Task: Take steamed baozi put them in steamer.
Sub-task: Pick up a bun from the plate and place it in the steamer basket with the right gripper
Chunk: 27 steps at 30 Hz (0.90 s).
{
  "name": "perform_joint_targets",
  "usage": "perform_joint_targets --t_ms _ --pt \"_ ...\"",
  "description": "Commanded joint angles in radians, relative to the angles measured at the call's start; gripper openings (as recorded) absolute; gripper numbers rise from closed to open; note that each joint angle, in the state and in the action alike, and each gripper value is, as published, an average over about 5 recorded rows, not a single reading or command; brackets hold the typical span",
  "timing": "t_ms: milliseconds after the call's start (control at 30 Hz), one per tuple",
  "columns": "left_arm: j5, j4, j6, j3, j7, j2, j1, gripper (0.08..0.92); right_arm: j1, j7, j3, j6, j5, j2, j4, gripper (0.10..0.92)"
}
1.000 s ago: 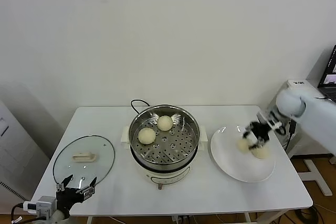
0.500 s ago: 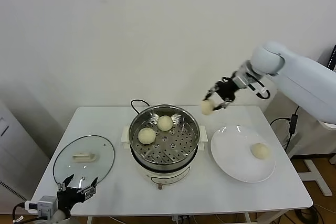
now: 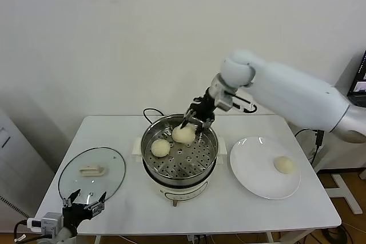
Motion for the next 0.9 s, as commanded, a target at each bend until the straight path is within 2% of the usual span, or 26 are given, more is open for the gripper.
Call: perform_joint_targets --t_ms 33,700,800,900 --pt "0.001 0.002 0.000 0.004 0.000 -0.001 -0.004 0.823 -0.065 -0.030 -0.027 0.072 -0.079 0.078 0.046 0.484" --pt "0.001 0.006 -0.007 0.001 0.000 0.001 0.000 0.823 -0.178 -0.032 -0.019 0.066 -0.183 0.105 0.042 0.484" --pt "0.001 0.007 -0.008 0.000 0.000 0.001 0.001 0.823 -0.181 -0.015 -0.007 0.071 -0.196 0.104 0.039 0.519" --pt "0.001 0.007 -0.008 0.000 0.000 0.001 0.001 0.823 -0.172 -0.006 0.012 0.070 -0.202 0.102 0.033 0.609"
